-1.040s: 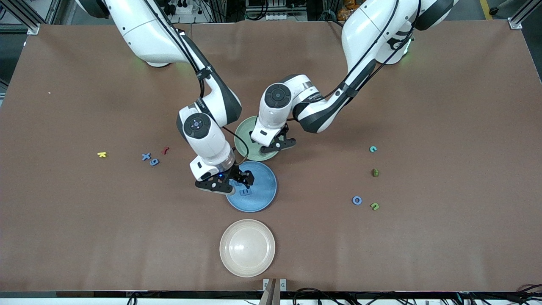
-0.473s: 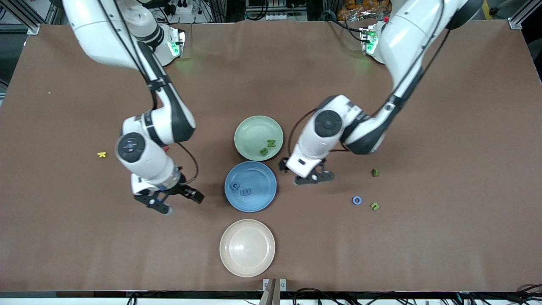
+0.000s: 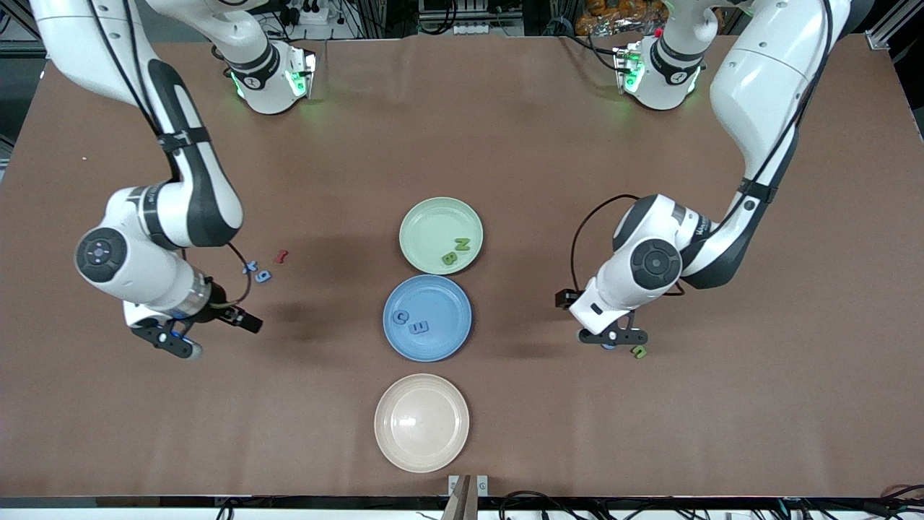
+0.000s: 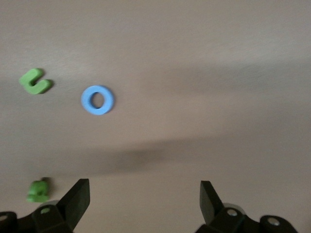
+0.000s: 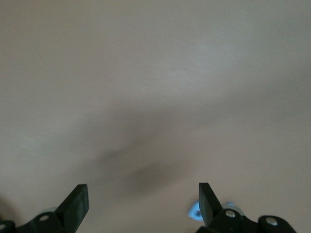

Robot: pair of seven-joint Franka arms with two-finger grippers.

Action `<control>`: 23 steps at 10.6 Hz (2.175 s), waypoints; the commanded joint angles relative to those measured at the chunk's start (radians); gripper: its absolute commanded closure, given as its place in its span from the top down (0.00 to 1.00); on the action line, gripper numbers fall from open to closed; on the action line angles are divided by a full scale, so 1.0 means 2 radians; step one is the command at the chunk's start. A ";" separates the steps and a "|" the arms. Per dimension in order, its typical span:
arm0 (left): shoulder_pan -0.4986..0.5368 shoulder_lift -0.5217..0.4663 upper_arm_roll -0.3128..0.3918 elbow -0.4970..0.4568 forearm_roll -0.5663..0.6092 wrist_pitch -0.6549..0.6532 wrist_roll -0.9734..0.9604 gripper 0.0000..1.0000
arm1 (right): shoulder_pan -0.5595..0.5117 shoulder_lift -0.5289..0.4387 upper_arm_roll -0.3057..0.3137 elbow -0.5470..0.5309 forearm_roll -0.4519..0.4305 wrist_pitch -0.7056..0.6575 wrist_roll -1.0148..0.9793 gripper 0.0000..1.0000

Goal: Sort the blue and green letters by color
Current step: 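Grasp a small green letter with the left gripper while the right gripper reaches the X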

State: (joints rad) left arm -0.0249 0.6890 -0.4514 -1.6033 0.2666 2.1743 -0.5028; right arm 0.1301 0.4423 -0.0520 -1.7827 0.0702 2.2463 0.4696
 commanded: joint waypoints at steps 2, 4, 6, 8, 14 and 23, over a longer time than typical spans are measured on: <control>0.045 -0.025 -0.003 -0.040 0.048 -0.018 0.029 1.00 | -0.022 -0.049 0.008 -0.125 -0.026 0.068 0.000 1.00; 0.055 -0.024 -0.003 -0.050 0.049 -0.013 0.036 1.00 | -0.037 -0.054 0.008 -0.190 -0.026 0.142 -0.001 1.00; 0.070 -0.022 -0.003 -0.057 0.054 -0.007 0.057 1.00 | -0.047 -0.057 0.009 -0.210 -0.026 0.158 0.003 1.00; 0.078 -0.025 -0.004 -0.093 0.055 0.030 0.057 1.00 | -0.047 -0.059 0.008 -0.210 -0.025 0.158 0.068 1.00; 0.104 -0.032 -0.007 -0.143 0.071 0.065 0.058 0.90 | -0.060 -0.051 0.006 -0.210 -0.028 0.164 0.379 1.00; 0.117 -0.041 -0.022 -0.146 0.063 0.064 0.053 0.00 | -0.042 -0.049 0.008 -0.286 -0.027 0.247 0.503 1.00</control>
State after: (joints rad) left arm 0.1965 0.6473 -0.4673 -1.8739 0.3845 2.2958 -0.3917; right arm 0.0303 0.3644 -0.0409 -2.3029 0.0314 2.6990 1.4239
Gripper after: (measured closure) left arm 0.899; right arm 0.000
